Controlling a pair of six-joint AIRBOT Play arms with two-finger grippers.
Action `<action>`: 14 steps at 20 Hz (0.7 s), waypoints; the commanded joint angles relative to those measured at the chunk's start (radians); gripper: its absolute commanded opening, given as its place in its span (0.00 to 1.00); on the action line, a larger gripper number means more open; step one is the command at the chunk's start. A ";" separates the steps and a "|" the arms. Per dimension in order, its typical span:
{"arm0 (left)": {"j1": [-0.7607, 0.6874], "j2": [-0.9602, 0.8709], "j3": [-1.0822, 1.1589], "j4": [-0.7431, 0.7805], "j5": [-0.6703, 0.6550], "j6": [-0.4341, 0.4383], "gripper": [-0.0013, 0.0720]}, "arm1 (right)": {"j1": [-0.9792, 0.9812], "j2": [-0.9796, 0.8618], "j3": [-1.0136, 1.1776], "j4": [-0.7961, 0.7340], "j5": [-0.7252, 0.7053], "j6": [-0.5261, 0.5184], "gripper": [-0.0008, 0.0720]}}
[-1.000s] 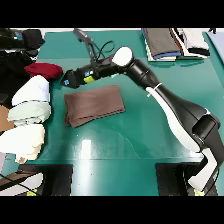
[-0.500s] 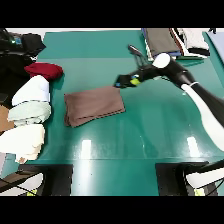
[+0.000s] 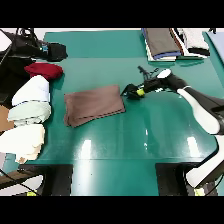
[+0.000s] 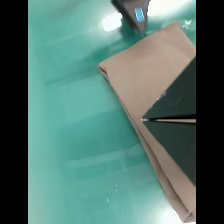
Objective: Fold the shirts.
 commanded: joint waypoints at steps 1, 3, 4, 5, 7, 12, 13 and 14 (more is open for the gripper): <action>-0.015 -0.009 0.000 -0.006 0.000 0.000 0.05 | 0.100 -0.126 0.121 0.097 0.001 -0.014 0.84; -0.015 -0.009 0.000 -0.006 -0.003 0.000 0.05 | 0.146 -0.187 0.208 0.143 -0.028 -0.020 0.68; -0.015 -0.009 0.000 -0.006 -0.006 0.000 0.05 | 0.165 -0.201 0.243 0.130 -0.057 -0.020 0.50; -0.015 -0.009 0.000 -0.007 -0.013 0.000 0.05 | 0.176 -0.203 0.266 0.119 -0.086 -0.021 0.23; -0.024 -0.009 0.000 -0.006 -0.015 0.000 0.04 | 0.174 -0.177 0.299 0.068 -0.118 -0.028 0.03; -0.146 -0.009 0.000 0.028 -0.001 0.001 0.05 | 0.021 0.068 0.182 -0.159 -0.140 0.002 0.03; -0.163 -0.009 0.000 0.028 0.000 0.003 0.05 | -0.033 0.129 0.132 -0.198 -0.137 0.011 0.03; -0.178 -0.009 0.000 0.028 0.000 0.013 0.05 | -0.100 0.195 0.079 -0.235 -0.130 0.011 0.03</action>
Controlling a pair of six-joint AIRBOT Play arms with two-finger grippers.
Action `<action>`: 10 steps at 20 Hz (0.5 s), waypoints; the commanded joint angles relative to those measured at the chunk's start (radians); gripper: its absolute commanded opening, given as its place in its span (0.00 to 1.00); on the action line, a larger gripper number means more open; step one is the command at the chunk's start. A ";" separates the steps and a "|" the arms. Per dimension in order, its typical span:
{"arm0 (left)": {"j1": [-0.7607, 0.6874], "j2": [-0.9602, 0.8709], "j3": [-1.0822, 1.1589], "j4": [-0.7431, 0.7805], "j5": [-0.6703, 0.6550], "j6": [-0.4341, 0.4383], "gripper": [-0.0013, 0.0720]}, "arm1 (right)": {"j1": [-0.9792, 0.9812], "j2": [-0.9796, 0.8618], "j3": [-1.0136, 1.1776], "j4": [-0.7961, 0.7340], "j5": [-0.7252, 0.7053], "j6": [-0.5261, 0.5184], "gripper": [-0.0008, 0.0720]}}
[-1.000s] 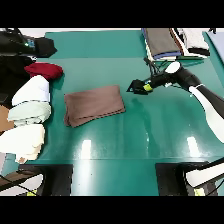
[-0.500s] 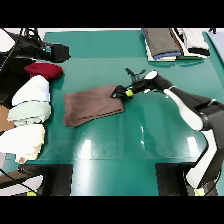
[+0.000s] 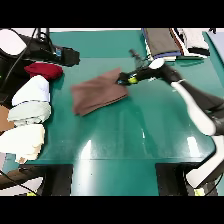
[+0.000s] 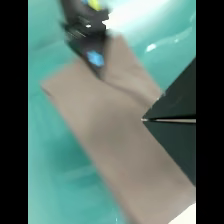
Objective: Fold the shirts.
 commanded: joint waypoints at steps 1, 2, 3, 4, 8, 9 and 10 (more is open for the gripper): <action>-0.060 -0.001 0.000 0.010 0.006 0.018 0.05 | -0.191 0.209 -0.146 -0.169 -0.003 0.023 0.03; -0.061 -0.001 0.000 0.008 0.007 0.018 0.05 | -0.264 0.270 -0.188 -0.207 -0.004 0.036 0.03; -0.061 -0.001 0.000 0.006 0.006 0.018 0.05 | -0.349 0.332 -0.232 -0.243 -0.008 0.049 0.03; -0.061 -0.001 0.000 0.006 0.007 0.017 0.05 | -0.432 0.384 -0.269 -0.272 -0.006 0.055 0.03; -0.061 -0.001 0.000 -0.002 0.014 0.010 0.05 | -0.797 0.548 -0.404 -0.317 -0.020 0.055 0.03; -0.061 -0.001 0.000 -0.002 0.017 -0.005 0.05 | -0.888 0.585 -0.443 -0.317 -0.043 0.055 0.03; -0.061 -0.001 0.000 -0.002 0.021 -0.010 0.05 | -0.969 0.616 -0.477 -0.317 -0.060 0.055 0.03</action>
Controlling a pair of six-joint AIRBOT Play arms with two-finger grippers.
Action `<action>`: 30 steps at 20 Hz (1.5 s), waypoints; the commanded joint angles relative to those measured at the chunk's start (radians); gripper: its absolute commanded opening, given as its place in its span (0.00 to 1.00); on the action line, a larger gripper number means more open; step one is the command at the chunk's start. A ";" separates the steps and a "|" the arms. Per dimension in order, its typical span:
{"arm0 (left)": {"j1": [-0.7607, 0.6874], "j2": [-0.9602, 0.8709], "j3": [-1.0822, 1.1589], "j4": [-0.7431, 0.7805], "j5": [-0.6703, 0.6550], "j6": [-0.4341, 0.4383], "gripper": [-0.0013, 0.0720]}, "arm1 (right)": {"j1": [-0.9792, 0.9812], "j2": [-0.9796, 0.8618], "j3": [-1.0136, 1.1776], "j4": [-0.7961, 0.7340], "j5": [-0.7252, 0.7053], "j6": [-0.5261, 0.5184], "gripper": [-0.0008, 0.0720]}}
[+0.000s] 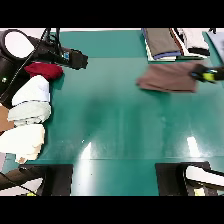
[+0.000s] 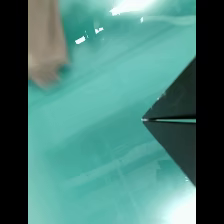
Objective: Fold the shirts.
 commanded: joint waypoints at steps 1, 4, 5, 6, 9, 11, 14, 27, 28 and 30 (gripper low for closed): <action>-0.002 0.000 0.000 -0.004 0.014 -0.019 0.05 | -0.312 0.141 -0.138 -0.034 -0.056 0.005 0.03; -0.002 0.000 0.000 -0.005 0.029 -0.020 0.05 | -0.484 0.212 -0.249 -0.036 -0.082 0.005 0.03; -0.002 0.000 0.000 -0.007 0.034 -0.020 0.05 | -0.523 0.235 -0.288 -0.036 -0.092 0.005 0.03; -0.002 0.000 0.000 -0.008 0.033 -0.019 0.05 | -0.548 0.254 -0.322 -0.035 -0.104 0.005 0.03; -0.002 0.000 0.000 -0.012 0.031 -0.019 0.05 | -0.566 0.309 -0.410 -0.042 -0.107 0.005 0.03; -0.002 0.000 0.000 -0.012 0.027 -0.019 0.05 | -0.533 0.334 -0.448 -0.100 -0.077 0.011 0.03; -0.002 0.000 0.000 -0.011 0.023 -0.019 0.05 | -0.465 0.336 -0.450 -0.220 0.011 0.017 0.20; -0.002 0.000 0.000 -0.012 0.018 -0.019 0.05 | -0.263 0.341 -0.135 -0.162 0.314 0.019 0.65; -0.002 0.000 0.000 -0.012 0.010 -0.019 0.05 | -0.191 0.348 -0.141 -0.126 0.311 0.020 0.65; -0.002 0.000 0.000 -0.013 0.008 -0.019 0.05 | -0.031 0.359 -0.146 -0.094 0.301 0.023 0.65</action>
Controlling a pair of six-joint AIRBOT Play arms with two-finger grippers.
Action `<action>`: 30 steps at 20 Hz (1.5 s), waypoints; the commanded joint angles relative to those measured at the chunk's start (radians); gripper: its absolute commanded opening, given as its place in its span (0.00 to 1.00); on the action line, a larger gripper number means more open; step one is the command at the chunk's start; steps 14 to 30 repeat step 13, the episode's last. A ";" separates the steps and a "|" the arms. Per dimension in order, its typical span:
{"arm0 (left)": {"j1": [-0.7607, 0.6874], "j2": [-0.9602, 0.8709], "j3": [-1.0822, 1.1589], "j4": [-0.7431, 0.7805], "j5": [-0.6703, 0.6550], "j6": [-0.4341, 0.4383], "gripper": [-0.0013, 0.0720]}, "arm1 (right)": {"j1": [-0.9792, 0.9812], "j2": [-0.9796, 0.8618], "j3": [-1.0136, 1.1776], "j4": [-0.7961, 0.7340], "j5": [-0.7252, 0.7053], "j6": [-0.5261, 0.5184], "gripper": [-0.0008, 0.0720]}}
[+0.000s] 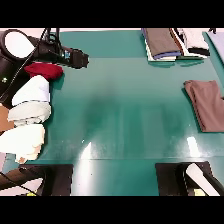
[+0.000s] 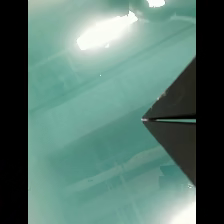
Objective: Fold the shirts.
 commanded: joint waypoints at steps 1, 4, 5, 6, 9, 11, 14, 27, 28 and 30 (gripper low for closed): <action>0.000 0.000 0.000 -0.001 0.003 0.000 0.05 | 0.251 0.017 0.012 0.085 0.011 0.003 0.65; 0.000 0.000 0.000 -0.001 0.032 0.000 0.05 | 0.485 0.021 0.012 0.071 -0.018 0.003 0.48; 0.000 0.000 0.000 -0.001 0.049 0.000 0.05 | 0.550 0.019 0.012 0.066 -0.029 0.002 0.27; 0.000 0.000 0.000 -0.001 0.062 0.000 0.05 | 0.612 0.019 0.012 0.066 -0.043 0.002 0.04; 0.000 0.000 0.000 -0.002 0.102 0.001 0.05 | 0.737 0.019 0.012 0.066 -0.078 0.002 0.04; 0.000 0.000 0.000 -0.002 0.126 0.001 0.05 | 0.779 0.019 0.012 0.067 -0.087 0.002 0.04; 0.000 0.000 0.000 -0.002 0.137 0.001 0.05 | 0.793 0.019 0.012 0.067 -0.087 0.003 0.04; 0.000 0.000 0.000 -0.002 0.137 0.001 0.05 | 0.793 0.019 0.012 0.067 -0.087 0.003 0.04; 0.000 0.000 0.000 -0.002 0.137 0.001 0.05 | 0.793 0.019 0.012 0.067 -0.087 0.003 0.04; 0.000 0.000 0.000 -0.002 0.137 0.001 0.05 | 0.793 0.019 0.012 0.067 -0.087 0.003 0.04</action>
